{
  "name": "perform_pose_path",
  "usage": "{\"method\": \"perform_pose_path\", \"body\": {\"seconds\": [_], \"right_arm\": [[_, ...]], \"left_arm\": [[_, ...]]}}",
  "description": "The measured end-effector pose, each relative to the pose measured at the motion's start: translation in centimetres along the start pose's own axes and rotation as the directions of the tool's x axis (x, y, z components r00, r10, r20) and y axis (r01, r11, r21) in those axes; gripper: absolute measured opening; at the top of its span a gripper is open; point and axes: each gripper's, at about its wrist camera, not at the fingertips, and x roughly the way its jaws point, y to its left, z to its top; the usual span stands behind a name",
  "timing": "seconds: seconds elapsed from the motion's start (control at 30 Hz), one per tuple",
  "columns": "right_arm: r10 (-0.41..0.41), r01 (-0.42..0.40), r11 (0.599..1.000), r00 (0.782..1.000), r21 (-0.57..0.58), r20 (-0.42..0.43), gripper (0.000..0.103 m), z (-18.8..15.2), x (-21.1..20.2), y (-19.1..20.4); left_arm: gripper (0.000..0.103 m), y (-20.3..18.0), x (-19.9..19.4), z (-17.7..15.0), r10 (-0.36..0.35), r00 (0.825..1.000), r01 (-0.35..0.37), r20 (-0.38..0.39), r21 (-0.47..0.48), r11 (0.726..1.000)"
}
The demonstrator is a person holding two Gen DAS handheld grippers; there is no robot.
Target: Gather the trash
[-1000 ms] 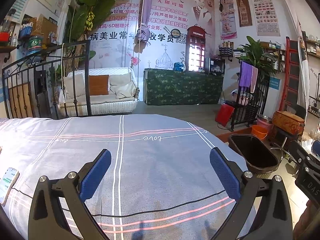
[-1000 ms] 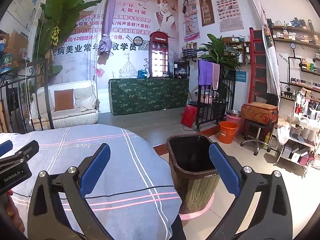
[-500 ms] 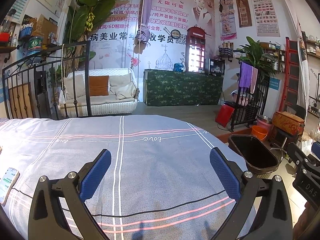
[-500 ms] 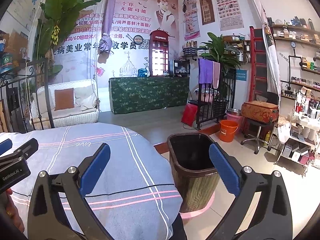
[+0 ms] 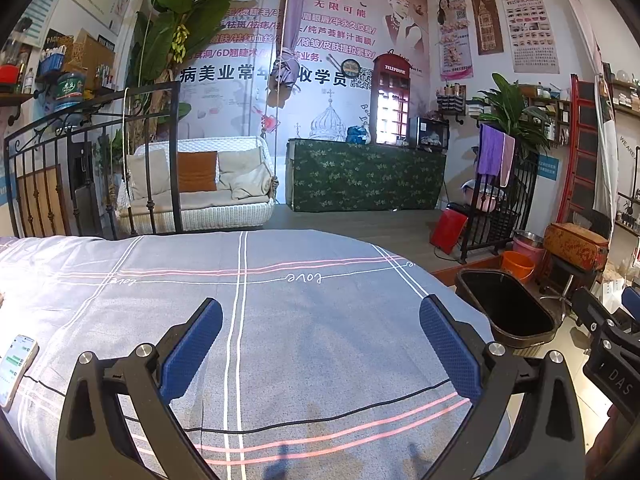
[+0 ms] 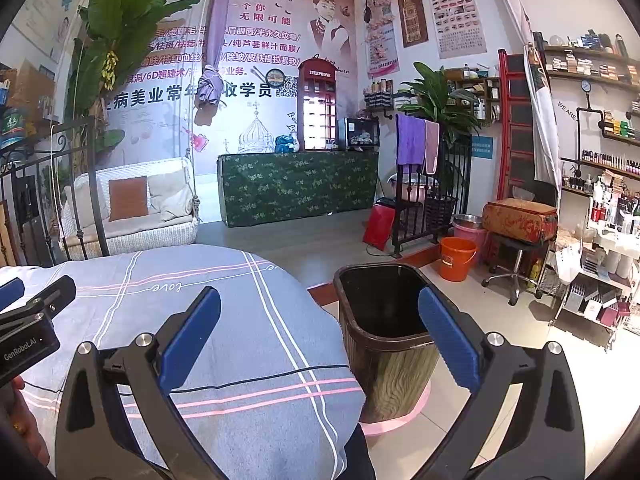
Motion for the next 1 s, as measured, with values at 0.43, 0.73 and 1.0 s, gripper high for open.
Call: {"method": "perform_pose_path", "body": {"seconds": [0.43, 0.73, 1.0], "right_arm": [[0.001, -0.001, 1.000, 1.000, 0.001, -0.002, 0.098, -0.14, -0.04, 0.06], [0.000, 0.000, 1.000, 1.000, 0.001, -0.003, 0.098, -0.08, 0.00, 0.07], [0.001, -0.001, 1.000, 1.000, 0.001, -0.005, 0.098, -0.02, 0.05, 0.09]], "left_arm": [[0.098, -0.13, -0.04, -0.09, -0.007, 1.000, 0.007, 0.004, 0.003, 1.000], [0.098, -0.24, -0.11, -0.07, -0.009, 1.000, 0.009, 0.004, 0.003, 1.000], [0.098, -0.53, -0.25, 0.06, -0.011, 1.000, 0.011, 0.006, 0.003, 1.000]]}}
